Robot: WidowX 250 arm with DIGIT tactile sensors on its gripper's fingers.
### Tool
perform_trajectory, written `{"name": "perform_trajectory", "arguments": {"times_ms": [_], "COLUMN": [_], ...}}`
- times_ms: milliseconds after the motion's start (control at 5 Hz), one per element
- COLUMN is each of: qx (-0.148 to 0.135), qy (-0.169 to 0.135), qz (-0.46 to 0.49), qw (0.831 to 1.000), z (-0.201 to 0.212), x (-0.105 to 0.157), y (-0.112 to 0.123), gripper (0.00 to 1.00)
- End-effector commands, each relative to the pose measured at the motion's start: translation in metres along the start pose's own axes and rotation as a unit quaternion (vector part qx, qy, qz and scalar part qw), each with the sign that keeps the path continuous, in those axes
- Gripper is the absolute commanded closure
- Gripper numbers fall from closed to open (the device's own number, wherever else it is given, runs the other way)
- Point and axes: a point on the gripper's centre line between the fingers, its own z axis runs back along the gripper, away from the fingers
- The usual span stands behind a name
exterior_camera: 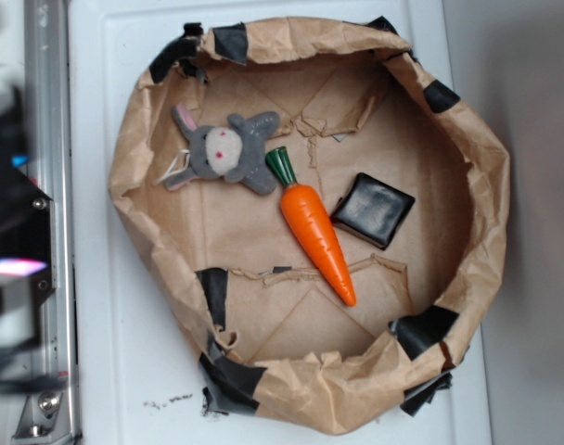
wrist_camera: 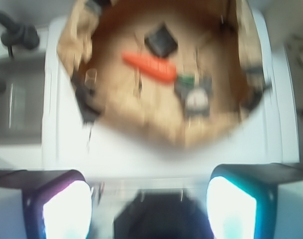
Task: Grab the gray animal.
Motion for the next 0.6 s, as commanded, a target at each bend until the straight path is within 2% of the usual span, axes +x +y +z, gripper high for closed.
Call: {"name": "perform_trajectory", "arguments": {"times_ms": [0, 200, 400], "qx": [0.043, 0.073, 0.099], "qy": [-0.044, 0.012, 0.045], "qz": [-0.099, -0.154, -0.217], "qw": [0.993, 0.985, 0.970], "z": [-0.050, -0.101, -0.147], "x": [0.067, 0.059, 0.041], "y": [0.013, 0.029, 0.032], "gripper": [0.00, 0.00, 0.00]}}
